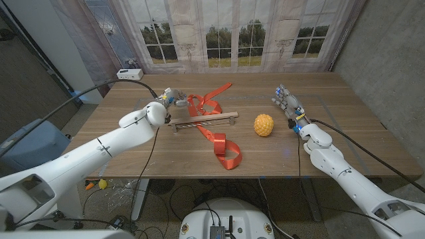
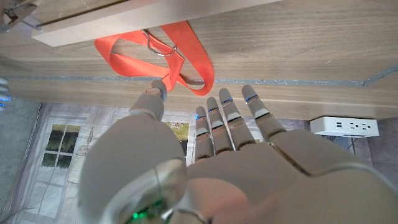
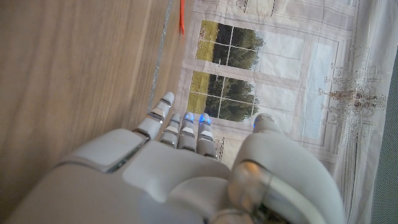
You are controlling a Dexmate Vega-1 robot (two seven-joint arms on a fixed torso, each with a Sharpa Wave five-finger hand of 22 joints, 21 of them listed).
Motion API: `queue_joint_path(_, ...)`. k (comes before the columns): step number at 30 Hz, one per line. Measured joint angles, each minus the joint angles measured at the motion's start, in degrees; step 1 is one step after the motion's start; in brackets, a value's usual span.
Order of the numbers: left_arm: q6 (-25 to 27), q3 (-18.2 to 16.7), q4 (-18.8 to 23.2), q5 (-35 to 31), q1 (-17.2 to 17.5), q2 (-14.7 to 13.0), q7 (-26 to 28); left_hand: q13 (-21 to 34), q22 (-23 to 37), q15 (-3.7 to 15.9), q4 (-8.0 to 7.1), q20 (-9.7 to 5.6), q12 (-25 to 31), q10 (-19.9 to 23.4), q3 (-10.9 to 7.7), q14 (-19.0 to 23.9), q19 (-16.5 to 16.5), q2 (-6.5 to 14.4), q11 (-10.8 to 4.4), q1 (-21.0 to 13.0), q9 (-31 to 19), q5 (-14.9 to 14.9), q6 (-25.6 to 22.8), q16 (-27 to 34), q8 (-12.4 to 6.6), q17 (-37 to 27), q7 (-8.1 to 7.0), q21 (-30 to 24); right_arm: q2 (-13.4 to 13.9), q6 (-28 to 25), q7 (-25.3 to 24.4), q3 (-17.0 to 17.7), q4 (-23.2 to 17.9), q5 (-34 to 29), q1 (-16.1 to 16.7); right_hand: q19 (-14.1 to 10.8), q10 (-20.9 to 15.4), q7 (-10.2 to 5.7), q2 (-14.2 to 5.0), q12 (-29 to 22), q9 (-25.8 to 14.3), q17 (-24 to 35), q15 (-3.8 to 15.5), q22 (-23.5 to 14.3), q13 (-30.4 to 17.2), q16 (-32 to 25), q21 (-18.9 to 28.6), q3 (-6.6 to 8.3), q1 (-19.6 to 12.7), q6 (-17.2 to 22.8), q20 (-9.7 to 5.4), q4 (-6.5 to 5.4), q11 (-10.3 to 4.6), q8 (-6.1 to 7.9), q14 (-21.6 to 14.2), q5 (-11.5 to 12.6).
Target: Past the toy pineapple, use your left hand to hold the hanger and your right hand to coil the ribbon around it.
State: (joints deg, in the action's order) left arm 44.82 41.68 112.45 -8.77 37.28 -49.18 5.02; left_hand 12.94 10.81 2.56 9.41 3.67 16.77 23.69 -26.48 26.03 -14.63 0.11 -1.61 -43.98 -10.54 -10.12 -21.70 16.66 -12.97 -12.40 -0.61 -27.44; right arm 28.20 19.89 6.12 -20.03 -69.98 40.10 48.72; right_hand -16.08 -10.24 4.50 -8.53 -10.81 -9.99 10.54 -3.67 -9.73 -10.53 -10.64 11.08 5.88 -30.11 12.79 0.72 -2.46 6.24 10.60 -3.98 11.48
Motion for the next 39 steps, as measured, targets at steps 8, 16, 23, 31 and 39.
queue_joint_path(8, 4.35, 3.11, 0.63, -3.88, -2.22, -0.24, -3.54, 0.53, 0.46, 0.2, -0.09, 0.62, 0.66, 1.88, 1.48, 2.04, -2.87, 0.33, -0.67, -1.63, 0.0, -0.33, -2.5, 1.59, -0.24, -0.86, -0.54, -1.18, -0.05, 0.23, 0.09, 0.08, 0.14, 0.08, -0.02, 0.0, 0.0, 0.0, 0.0, 0.0, 0.0, 0.0, 0.0, 0.0, 0.0, 0.0, 0.0, 0.04, 0.0, 0.0, 0.0, 0.04, 0.0, 0.0, 0.0, 0.0)
queue_joint_path(16, 7.93, 7.52, 1.43, -7.24, -5.47, -0.38, -7.35, 0.8, 0.53, 0.2, -0.02, 0.95, 0.66, 2.72, 2.18, 2.04, -2.54, 0.06, -1.49, -2.36, 0.01, -0.33, -3.48, 1.99, -0.24, -1.33, -1.02, -1.21, -0.08, 0.36, 0.1, 0.18, 0.11, 0.21, 0.22, 0.0, 0.0, 0.0, 0.0, 0.0, 0.0, 0.0, 0.0, 0.0, 0.0, 0.0, 0.0, 0.24, 0.0, 0.0, 0.0, 0.24, 0.0, 0.0, 0.0, 0.0)
queue_joint_path(23, 10.54, 10.66, 1.78, -10.16, -7.63, -0.45, -10.22, 1.06, 0.53, 0.13, 0.22, 1.58, 1.1, 2.99, 2.75, 1.33, -1.91, -0.23, -1.36, -3.7, -0.18, -0.33, -3.79, 2.21, -0.24, -1.59, -0.71, -1.21, -0.08, 0.62, 0.13, 0.27, -0.12, 0.3, 0.55, 0.0, 0.0, 0.0, -0.24, 0.0, 0.0, 0.0, 0.0, 0.0, 0.01, 0.0, 0.0, 0.37, 0.24, 0.0, 0.0, 0.1, 0.0, 0.0, 0.0, 0.0)
queue_joint_path(31, 13.11, 14.23, 1.76, -13.48, -10.14, -0.32, -14.17, 1.63, 0.52, 0.07, -0.39, 3.19, 1.1, 3.29, 4.33, 0.04, 1.35, -0.99, -1.66, -4.46, -0.28, -0.73, -4.2, 2.2, -0.24, -1.59, -1.12, -0.06, 0.09, 0.7, 0.13, 0.44, -0.78, 0.44, 1.19, 0.0, 0.0, 0.0, -0.24, 0.0, 0.01, 0.0, 0.0, 0.01, 0.01, 0.0, 0.0, 0.38, 0.23, 0.0, 0.0, 0.09, 0.0, 0.0, 0.0, 0.0)
queue_joint_path(39, 14.96, 17.61, 0.9, -16.11, -12.65, 0.22, -18.49, 2.12, 0.37, -0.02, -0.33, 5.04, 1.1, 2.44, 5.19, -1.05, 0.93, -1.28, -1.45, -5.21, -0.28, -1.16, -4.2, 1.52, 0.27, -1.32, -1.12, -0.06, 0.73, 0.69, -0.94, 0.51, -2.1, 0.05, 2.04, -0.31, 0.0, 0.0, -0.11, 0.0, 0.01, -0.01, 0.0, 0.0, 0.01, 0.0, 0.0, 0.38, 0.36, 0.0, 0.31, 0.09, 0.0, 0.0, 0.0, 0.0)
